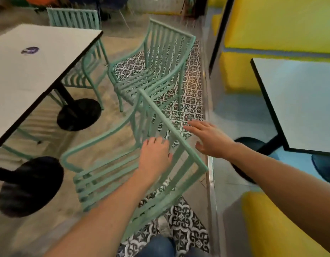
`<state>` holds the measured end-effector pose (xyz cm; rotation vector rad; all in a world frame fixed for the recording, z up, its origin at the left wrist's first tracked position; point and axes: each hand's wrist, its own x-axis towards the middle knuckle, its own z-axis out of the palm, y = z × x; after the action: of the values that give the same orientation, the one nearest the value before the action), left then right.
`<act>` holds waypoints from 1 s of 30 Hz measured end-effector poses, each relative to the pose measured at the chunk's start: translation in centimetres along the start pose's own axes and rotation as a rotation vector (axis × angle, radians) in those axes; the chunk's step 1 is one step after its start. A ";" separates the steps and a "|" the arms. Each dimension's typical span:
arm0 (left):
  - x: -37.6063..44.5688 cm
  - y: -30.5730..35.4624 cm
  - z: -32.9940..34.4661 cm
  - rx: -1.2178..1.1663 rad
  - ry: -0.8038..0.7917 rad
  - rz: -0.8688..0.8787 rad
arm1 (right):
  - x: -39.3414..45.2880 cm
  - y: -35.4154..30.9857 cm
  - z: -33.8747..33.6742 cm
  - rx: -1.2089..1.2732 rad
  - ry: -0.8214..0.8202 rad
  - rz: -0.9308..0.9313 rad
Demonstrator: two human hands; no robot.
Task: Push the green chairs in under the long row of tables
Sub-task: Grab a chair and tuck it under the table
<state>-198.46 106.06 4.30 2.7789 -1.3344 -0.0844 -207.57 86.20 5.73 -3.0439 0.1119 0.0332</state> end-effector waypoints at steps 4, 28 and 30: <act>4.4 -0.8 -0.3 -0.024 -0.047 -0.056 | 5.1 1.6 0.1 0.025 -0.043 -0.075; 15.1 6.0 7.0 -0.423 -0.379 -0.957 | 32.8 6.4 6.3 -0.357 -0.459 -1.151; 15.0 6.8 7.4 -0.468 -0.365 -0.994 | 33.1 6.5 6.8 -0.356 -0.423 -1.190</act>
<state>-194.92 89.90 -2.88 2.7396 0.1793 -0.8321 -175.18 78.01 -2.48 -2.7723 -1.8121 0.6257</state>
